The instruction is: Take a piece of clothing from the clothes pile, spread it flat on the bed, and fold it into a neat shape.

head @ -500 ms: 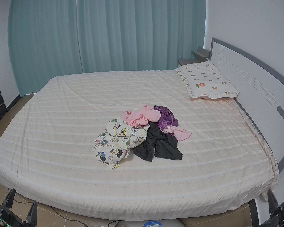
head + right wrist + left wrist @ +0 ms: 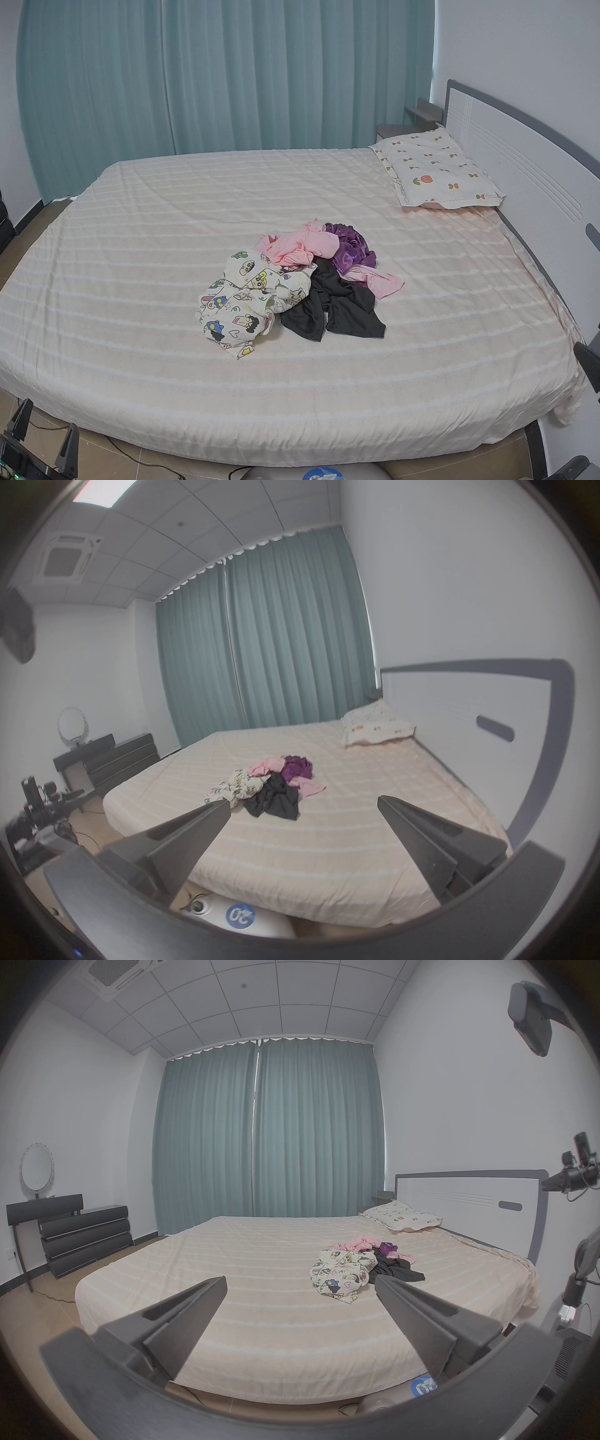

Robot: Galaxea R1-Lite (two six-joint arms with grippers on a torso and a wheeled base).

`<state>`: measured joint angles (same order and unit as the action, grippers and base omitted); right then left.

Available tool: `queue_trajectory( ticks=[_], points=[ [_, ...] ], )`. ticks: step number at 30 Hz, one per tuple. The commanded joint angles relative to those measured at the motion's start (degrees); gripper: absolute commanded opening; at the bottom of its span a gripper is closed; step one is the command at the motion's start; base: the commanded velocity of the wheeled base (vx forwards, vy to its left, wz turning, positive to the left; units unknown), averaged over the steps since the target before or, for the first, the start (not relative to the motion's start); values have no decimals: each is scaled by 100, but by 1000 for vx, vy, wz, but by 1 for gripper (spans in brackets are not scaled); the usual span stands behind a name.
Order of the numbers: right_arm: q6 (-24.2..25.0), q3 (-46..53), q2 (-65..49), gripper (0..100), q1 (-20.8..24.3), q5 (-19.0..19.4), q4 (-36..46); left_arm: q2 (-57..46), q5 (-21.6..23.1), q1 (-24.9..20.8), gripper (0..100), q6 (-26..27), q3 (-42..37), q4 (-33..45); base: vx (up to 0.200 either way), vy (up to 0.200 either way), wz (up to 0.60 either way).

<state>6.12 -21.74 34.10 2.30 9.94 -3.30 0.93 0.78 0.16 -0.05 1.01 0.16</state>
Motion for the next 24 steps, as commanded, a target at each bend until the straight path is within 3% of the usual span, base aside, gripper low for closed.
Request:
queue_trajectory(
  ticks=[1, 7, 13, 24],
  points=[
    [1260, -454, 4826, 100, 728, 219, -2078, -40, 1, 2, 100, 5, -84, 2, 0, 0, 0],
    [2034, -1254, 7005, 100, 982, -220, -3387, -40, 1, 2, 100, 5, -84, -7, 0, 0, 0],
    [2745, -2529, 8543, 100, 1431, -862, -3598, -40, 1, 2, 100, 14, -84, -7, 0, 0, 0],
    [2956, -4225, 10222, 100, 1861, -1530, -3475, -31, 1, 2, 100, 14, -84, 2, 0, 0, 0]
  ],
)
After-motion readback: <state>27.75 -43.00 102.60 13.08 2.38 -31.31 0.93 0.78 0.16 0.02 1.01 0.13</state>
